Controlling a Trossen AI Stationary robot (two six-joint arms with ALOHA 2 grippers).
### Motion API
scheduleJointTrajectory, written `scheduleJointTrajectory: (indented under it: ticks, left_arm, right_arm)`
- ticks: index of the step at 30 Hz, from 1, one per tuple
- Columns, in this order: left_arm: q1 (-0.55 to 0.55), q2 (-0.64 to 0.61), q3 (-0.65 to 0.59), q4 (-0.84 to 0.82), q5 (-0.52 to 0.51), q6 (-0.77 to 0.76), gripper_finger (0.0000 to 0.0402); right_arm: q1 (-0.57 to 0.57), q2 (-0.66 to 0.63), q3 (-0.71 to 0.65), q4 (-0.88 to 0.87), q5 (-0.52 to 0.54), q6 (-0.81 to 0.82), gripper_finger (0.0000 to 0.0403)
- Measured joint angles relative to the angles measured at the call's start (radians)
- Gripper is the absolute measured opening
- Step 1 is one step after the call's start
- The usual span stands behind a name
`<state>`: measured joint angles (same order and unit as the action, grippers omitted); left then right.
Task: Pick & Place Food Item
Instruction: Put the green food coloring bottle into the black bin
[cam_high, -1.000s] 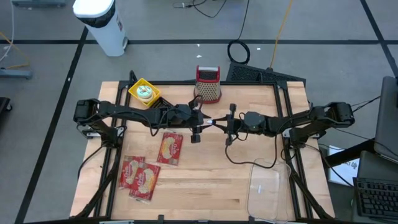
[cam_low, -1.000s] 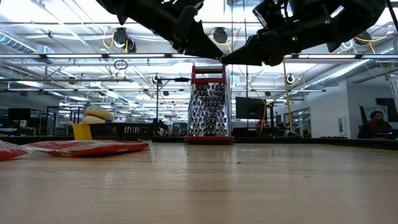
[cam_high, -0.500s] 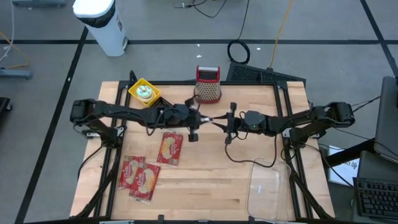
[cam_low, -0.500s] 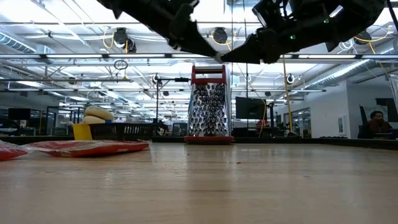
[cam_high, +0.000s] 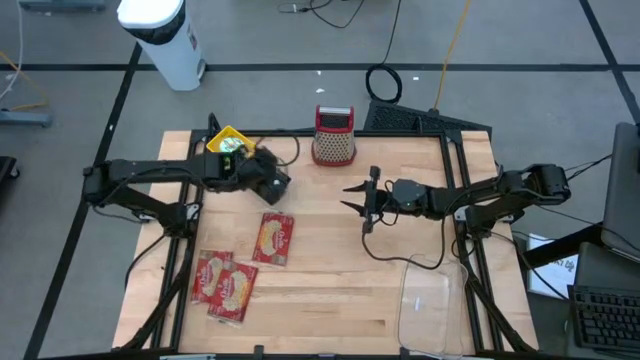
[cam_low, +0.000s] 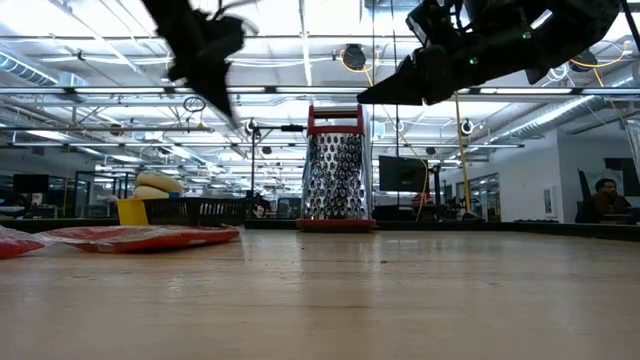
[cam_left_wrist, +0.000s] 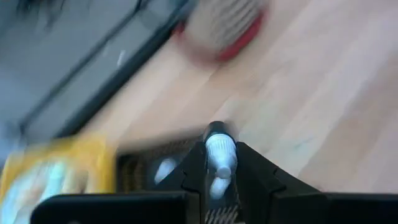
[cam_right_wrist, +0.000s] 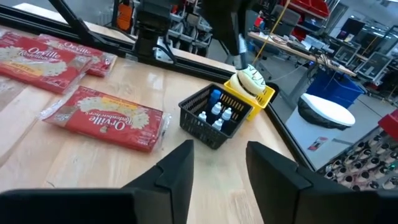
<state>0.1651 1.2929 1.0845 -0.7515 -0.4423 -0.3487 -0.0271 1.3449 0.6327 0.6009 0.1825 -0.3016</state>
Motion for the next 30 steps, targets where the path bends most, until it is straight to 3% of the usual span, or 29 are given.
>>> scheduleJointTrajectory:
  ticks: [4, 7, 12, 30]
  left_arm:
    - [0.075, 0.009, 0.0, -0.151, 0.06, -0.155, 0.006]
    - [0.116, 0.044, 0.0, -0.165, 0.162, -0.17, 0.0059]
    - [0.151, 0.112, 0.0, -0.171, 0.23, -0.171, 0.0053]
    - [0.183, 0.269, 0.0, -0.191, 0.265, -0.187, 0.0058]
  right_arm:
    - [-0.011, 0.0, 0.0, 0.0, -0.001, 0.001, 0.0136]
    - [-0.019, 0.0, 0.0, 0.0, 0.0, 0.003, 0.0136]
    - [-0.019, 0.0, 0.0, -0.001, 0.0, 0.005, 0.0137]
    - [-0.019, 0.0, 0.0, -0.019, 0.0, 0.006, 0.0135]
